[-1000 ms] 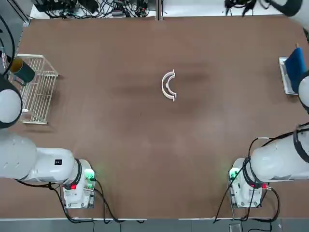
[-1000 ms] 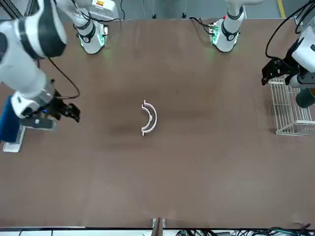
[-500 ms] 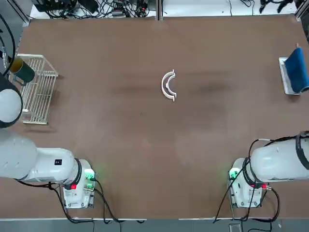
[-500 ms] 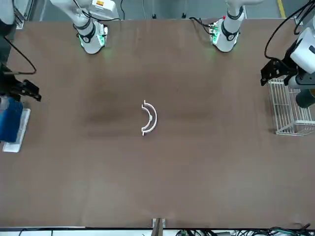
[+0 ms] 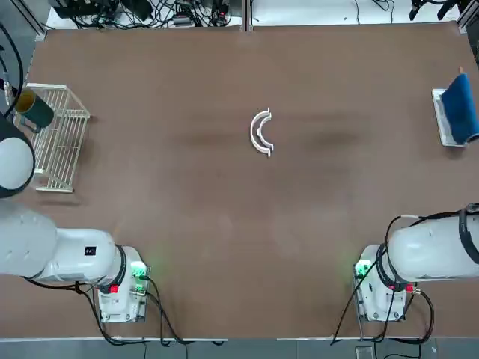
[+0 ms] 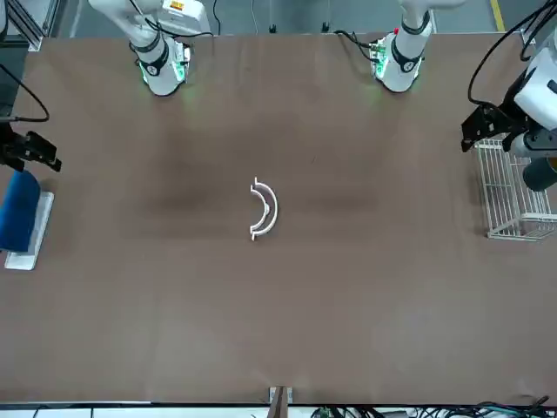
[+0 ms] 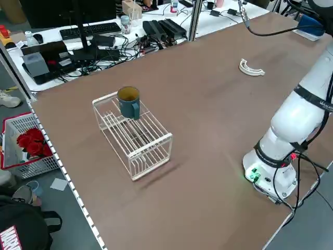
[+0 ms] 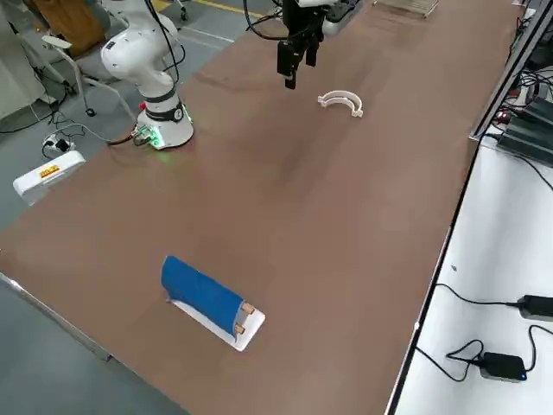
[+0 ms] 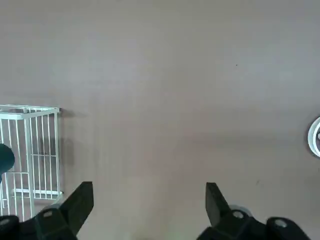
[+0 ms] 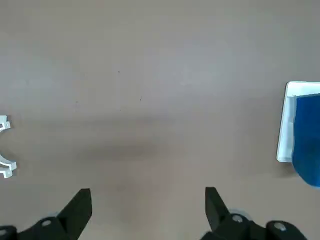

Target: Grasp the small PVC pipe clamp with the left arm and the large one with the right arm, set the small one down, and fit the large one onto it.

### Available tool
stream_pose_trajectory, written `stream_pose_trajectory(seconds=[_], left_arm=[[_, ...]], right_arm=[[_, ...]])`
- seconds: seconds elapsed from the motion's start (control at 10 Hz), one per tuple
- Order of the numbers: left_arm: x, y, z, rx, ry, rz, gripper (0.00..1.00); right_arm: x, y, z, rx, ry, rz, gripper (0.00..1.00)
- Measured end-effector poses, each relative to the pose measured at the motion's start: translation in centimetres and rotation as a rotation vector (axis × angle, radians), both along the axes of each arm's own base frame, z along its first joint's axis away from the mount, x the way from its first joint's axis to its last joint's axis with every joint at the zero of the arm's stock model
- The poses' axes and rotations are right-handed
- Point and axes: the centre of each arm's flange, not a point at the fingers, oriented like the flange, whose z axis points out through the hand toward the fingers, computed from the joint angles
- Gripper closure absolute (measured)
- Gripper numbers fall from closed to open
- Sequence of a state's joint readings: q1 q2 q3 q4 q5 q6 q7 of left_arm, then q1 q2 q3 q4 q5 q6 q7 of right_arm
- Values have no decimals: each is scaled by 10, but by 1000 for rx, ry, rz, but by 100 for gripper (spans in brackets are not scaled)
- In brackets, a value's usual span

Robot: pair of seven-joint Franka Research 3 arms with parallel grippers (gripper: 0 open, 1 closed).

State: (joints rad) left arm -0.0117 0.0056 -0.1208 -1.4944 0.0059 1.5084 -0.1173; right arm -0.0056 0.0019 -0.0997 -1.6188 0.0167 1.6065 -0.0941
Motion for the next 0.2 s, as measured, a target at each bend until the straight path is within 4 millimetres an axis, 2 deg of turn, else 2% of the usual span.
stream_pose_trajectory(seconds=[0.2], left_arm=[[0, 3, 0, 0, 0, 6, 1]], right_arm=[[0, 0, 0, 0, 0, 1, 0]])
